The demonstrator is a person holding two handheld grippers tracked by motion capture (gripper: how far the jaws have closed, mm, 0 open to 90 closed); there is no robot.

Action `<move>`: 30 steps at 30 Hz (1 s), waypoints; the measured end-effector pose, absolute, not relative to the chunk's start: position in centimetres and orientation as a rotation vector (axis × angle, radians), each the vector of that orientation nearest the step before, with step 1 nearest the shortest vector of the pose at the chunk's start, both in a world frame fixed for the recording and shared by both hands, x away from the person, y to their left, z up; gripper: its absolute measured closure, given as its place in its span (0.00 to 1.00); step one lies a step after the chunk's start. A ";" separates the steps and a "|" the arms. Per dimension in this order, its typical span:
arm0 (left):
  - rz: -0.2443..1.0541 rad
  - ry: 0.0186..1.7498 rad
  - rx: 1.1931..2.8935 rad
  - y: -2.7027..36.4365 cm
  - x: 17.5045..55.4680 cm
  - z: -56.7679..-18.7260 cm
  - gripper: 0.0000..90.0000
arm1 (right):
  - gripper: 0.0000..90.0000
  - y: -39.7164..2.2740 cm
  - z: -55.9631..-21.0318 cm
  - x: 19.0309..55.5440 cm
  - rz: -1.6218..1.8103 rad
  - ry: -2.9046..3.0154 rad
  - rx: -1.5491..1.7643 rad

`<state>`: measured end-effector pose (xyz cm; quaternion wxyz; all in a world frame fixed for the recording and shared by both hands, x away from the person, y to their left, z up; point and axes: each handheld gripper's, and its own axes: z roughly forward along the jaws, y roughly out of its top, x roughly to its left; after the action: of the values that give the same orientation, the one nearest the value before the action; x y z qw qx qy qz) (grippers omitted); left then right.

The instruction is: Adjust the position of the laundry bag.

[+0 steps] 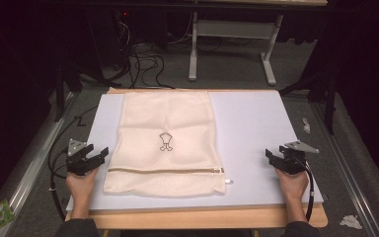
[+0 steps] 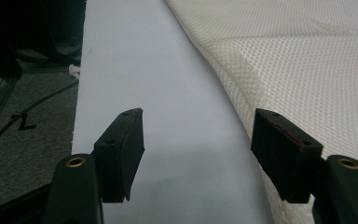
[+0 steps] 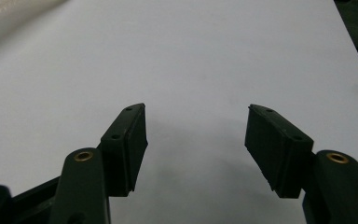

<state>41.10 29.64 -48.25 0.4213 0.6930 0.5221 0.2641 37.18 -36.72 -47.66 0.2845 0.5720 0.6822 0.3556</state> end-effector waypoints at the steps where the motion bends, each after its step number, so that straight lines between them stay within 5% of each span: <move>1: 0.662 1.308 1.736 29.6 41.1 -48.2 0.40 | 0.44 -36.8 -47.6 37.2 0.957 1.823 1.534; 30: 0.520 1.245 1.800 28.1 41.0 -46.9 0.43 | 0.58 -35.4 -46.4 37.0 1.035 1.867 1.536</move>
<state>41.02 28.08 -46.91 0.4313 0.7219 0.4994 0.2084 36.98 -35.43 -46.40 0.2529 0.5651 0.6868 0.3807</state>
